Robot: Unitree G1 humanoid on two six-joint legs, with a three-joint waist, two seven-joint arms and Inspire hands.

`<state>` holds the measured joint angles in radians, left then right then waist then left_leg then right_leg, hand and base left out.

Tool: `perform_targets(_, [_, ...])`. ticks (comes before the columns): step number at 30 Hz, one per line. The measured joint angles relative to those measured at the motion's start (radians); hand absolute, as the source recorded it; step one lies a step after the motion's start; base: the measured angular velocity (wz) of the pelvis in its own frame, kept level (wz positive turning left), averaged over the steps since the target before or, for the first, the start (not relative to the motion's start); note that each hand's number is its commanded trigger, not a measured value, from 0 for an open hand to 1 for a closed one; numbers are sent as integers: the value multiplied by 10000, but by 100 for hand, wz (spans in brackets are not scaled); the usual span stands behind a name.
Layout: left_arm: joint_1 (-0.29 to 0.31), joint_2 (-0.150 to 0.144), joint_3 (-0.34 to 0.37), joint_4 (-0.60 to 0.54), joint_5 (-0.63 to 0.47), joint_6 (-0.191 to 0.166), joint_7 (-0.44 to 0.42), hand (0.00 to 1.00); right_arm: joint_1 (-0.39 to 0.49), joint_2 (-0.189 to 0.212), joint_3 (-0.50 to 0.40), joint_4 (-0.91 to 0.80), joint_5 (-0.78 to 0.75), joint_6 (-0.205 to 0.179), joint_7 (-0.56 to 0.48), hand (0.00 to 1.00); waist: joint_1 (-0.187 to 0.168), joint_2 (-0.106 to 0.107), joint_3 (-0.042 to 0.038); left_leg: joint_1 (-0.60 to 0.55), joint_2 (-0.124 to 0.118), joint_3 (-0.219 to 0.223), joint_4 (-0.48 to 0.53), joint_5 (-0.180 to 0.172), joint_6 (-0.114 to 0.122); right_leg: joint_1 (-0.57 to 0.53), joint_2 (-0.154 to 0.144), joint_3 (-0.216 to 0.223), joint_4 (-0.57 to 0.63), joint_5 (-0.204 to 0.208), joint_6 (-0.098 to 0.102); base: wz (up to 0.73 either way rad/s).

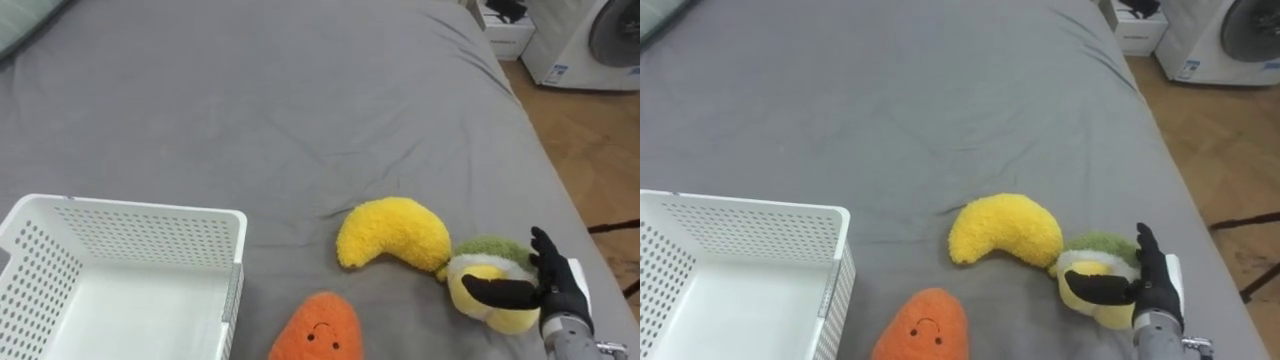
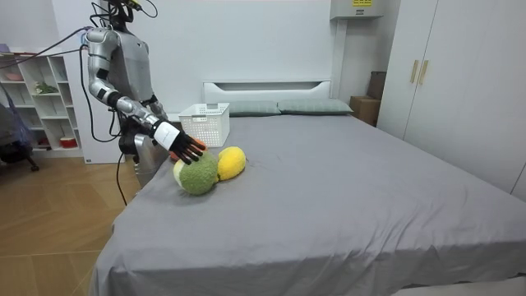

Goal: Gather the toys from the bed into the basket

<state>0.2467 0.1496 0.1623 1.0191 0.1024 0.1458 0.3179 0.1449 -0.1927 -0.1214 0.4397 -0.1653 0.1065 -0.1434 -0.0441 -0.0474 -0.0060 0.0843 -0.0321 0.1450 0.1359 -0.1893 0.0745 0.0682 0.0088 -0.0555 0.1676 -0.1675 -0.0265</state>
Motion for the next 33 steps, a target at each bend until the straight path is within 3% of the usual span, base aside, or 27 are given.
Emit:
perform_targets(7, [208,3,33,-205,127,15,-59,0,151,-152,-205,1393,-1524,156,145,0,0,-156,8,-22,-7,-31,23,1,0,74,-7,-16,21,-1,-1,1])
perform_targets(14, [96,1,27,-199,184,-5,-63,0,154,-315,-202,1933,-1687,155,144,0,28,-225,30,-17,-4,-36,133,-10,3,176,-12,-38,14,0,-3,0])
perform_targets(19, [-21,3,30,-203,175,-36,-114,0,150,-314,-195,2092,-1804,156,115,0,233,-298,36,-32,-18,-35,168,-21,9,189,-31,-35,-150,-6,4,0])
perform_targets(20, [-20,6,31,-203,175,-37,-148,0,146,-314,-195,2107,-1805,154,111,58,241,-307,37,-36,-19,-35,168,-23,11,191,-33,-35,-160,-5,5,0])
perform_targets(21, [-18,9,29,-202,171,-39,-184,0,135,-313,-194,2140,-1804,154,95,85,247,-327,44,-45,-21,-36,162,-25,15,189,-34,-36,-162,-5,6,0])
perform_targets(22, [-15,9,29,-202,162,-61,-198,0,136,-313,-169,2150,-1798,150,55,100,270,-343,53,-46,-21,-37,162,-25,15,188,-32,-37,-161,-1,9,0])
perform_targets(33, [79,7,107,-175,174,-243,-216,0,49,-408,-200,2500,-1870,-57,-609,100,530,-377,70,-88,-15,-127,145,-37,1,200,-2,-88,-147,24,2,1])
